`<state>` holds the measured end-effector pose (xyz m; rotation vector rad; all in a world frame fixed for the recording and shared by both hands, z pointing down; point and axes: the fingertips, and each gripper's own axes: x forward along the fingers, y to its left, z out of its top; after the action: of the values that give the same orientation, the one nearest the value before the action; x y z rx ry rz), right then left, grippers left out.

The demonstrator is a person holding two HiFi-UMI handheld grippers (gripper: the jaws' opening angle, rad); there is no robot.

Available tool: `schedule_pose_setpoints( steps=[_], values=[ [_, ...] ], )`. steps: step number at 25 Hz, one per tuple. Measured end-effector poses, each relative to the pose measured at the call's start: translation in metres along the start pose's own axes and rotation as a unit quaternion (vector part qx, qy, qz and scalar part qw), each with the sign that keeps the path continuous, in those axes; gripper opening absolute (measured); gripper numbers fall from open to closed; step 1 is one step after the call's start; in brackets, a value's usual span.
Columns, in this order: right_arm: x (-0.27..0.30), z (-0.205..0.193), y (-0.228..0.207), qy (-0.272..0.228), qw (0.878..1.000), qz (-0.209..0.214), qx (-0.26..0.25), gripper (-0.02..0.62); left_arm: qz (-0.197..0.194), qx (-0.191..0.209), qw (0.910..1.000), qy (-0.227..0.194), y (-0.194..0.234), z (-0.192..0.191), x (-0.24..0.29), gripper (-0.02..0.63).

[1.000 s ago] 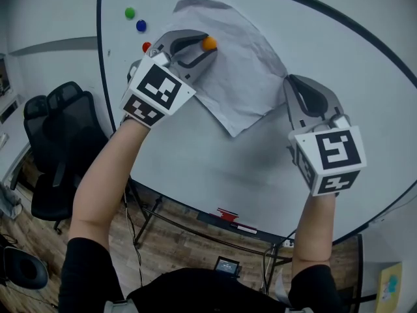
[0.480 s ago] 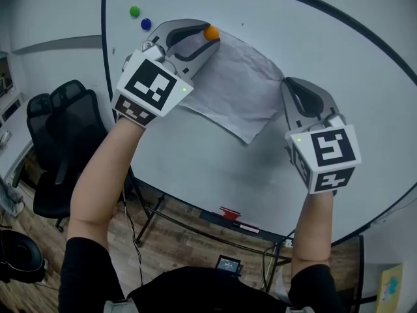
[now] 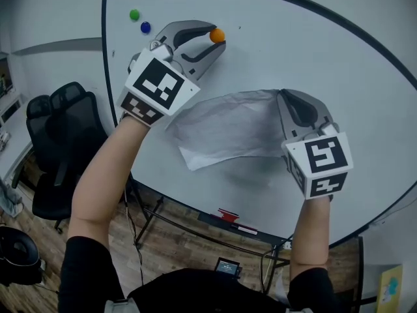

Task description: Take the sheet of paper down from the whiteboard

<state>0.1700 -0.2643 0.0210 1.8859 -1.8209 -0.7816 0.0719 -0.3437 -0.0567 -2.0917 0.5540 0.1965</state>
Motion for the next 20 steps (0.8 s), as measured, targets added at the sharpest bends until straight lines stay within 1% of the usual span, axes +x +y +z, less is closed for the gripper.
schedule_pose_setpoints(
  steps=[4, 9, 13, 20],
  values=[
    [-0.006, -0.001, -0.001, -0.003, 1.000, 0.004, 0.000, 0.023, -0.008, -0.002, 0.9998, 0.017, -0.008, -0.005, 0.012, 0.131],
    [0.008, -0.004, 0.004, -0.003, 1.000, 0.013, 0.002, 0.023, -0.012, -0.004, 0.9994, 0.032, -0.005, -0.026, 0.021, 0.132],
    [0.013, -0.007, 0.005, -0.003, 1.000, 0.017, 0.005, 0.023, -0.013, 0.002, 0.9990, 0.043, -0.005, -0.033, 0.027, 0.132],
    [0.013, -0.009, 0.009, -0.001, 1.000, 0.022, 0.006, 0.023, -0.011, 0.002, 0.9989, 0.046, -0.006, -0.035, 0.027, 0.132]
  ],
)
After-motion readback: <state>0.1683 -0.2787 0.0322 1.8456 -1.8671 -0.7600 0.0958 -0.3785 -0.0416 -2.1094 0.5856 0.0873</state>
